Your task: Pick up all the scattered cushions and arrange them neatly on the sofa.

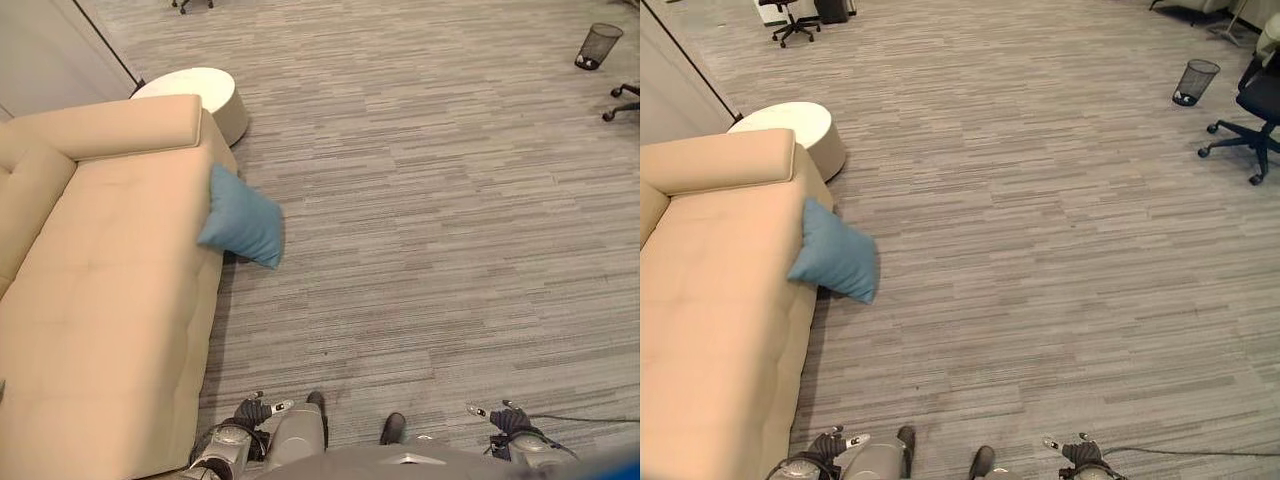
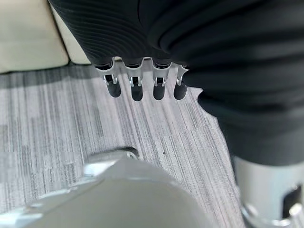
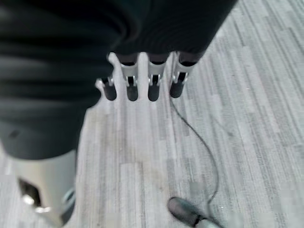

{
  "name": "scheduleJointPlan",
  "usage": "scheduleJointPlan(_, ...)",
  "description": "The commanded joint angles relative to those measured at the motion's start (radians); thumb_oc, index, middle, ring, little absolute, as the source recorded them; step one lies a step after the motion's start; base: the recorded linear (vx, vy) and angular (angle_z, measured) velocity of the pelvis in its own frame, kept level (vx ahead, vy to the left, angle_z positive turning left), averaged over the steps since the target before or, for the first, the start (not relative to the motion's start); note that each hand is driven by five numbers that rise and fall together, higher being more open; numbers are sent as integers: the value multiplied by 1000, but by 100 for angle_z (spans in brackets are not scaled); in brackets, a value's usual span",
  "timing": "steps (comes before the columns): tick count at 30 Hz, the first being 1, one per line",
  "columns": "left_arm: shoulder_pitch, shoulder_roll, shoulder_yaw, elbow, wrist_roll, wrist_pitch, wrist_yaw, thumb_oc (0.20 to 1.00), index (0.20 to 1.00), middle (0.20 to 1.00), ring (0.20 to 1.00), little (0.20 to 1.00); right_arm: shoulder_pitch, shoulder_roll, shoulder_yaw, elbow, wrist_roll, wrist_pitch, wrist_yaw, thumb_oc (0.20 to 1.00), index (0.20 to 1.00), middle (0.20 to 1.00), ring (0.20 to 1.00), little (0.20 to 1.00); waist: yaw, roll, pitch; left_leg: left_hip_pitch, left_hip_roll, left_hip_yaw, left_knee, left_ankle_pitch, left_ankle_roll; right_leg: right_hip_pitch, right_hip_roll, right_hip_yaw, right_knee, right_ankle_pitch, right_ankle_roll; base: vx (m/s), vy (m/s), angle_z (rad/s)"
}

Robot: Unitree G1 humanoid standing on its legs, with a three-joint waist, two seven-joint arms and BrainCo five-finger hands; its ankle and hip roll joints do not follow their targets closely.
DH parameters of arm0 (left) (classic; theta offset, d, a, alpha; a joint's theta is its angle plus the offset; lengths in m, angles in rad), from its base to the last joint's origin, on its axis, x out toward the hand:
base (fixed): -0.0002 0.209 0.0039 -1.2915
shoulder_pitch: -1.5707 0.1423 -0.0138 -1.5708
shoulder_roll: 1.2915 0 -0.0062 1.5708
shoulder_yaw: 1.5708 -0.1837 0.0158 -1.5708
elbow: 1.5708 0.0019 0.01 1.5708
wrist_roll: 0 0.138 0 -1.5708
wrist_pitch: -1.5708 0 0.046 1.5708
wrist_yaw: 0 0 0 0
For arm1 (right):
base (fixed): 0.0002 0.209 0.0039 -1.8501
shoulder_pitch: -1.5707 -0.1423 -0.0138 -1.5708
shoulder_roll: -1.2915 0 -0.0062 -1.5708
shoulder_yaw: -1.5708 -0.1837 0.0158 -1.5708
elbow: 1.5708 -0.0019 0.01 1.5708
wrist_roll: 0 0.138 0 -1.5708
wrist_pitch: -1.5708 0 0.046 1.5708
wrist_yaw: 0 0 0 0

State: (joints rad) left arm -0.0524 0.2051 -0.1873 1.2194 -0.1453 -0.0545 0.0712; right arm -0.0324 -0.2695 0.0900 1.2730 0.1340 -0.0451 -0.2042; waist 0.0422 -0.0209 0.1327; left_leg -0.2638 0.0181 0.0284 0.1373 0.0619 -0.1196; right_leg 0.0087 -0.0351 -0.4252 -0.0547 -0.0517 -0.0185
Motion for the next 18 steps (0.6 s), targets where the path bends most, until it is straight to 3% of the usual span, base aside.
scheduleJointPlan(1, -4, -6, -8, 8, -5, -15, 2, 1000, 1000, 1000, 1000, 1000, -5, -39, 9, -31, 17, -10, -26, 1000, 1000, 1000, 1000, 1000, 37, 2, 18, -58, -38, 37, 31, -35, 55, 6, -29, 95, 38, -9, 117, 174, 59, 18)
scheduleJointPlan(4, 9, -5, 3, 25, 11, -10, 1, 1000, 1000, 1000, 1000, 1000, -1, -33, 13, -28, -5, -5, -22, 1000, 1000, 1000, 1000, 1000, 48, 8, 0, -2, -35, 12, -31, -37, 66, 23, -25, 107, 48, -28, 124, 222, 103, -31)
scheduleJointPlan(8, 13, 10, 11, 32, 21, -8, -4, 1000, 1000, 1000, 1000, 1000, -8, -21, 22, -43, -28, -3, -6, 1000, 1000, 1000, 1000, 1000, 56, -8, -29, 57, -52, 7, -53, -66, 104, 21, -74, 136, 142, -46, 152, 241, 166, -31)
scheduleJointPlan(10, 9, 17, 15, 24, 15, -7, -2, 1000, 1000, 1000, 1000, 1000, -13, -19, 27, -44, -37, 4, 0, 1000, 1000, 1000, 1000, 1000, 57, -5, -26, 75, -59, 9, -51, -80, 123, -11, -102, 147, 226, -23, 171, 149, 194, -8)
scheduleJointPlan(11, 1, 26, 13, 9, 12, -8, 1, 1000, 1000, 1000, 1000, 1000, -26, -17, 37, -58, -42, 8, 4, 1000, 1000, 1000, 1000, 1000, 47, 6, -14, 91, -65, 7, -57, -88, 148, -73, -129, 160, 355, 22, 190, 128, 213, 4)
scheduleJointPlan(13, -1, 34, 12, 1, 8, -11, 2, 1000, 1000, 1000, 1000, 1000, -32, -10, 41, -66, -41, 4, 3, 1000, 1000, 1000, 1000, 1000, 45, 16, -8, 116, -59, 0, -72, -94, 154, -126, -148, 149, 435, 47, 188, 175, 148, 16)
scheduleJointPlan(15, -4, 42, 20, 9, -2, -12, 6, 1000, 1000, 1000, 1000, 1000, -41, -6, 49, -63, -44, 2, 2, 1000, 1000, 1000, 1000, 1000, 48, 18, -6, 154, -51, 4, -91, -109, 152, -142, -171, 84, 379, 42, 170, 266, 42, 4)
scheduleJointPlan(18, 2, 41, 27, 27, -1, -12, 3, 1000, 1000, 1000, 1000, 1000, -46, -12, 56, -60, -43, 3, 3, 1000, 1000, 1000, 1000, 1000, 35, 7, 4, 192, -55, -1, -105, -125, 147, -170, -136, 79, 279, 56, 167, 219, -31, -2)
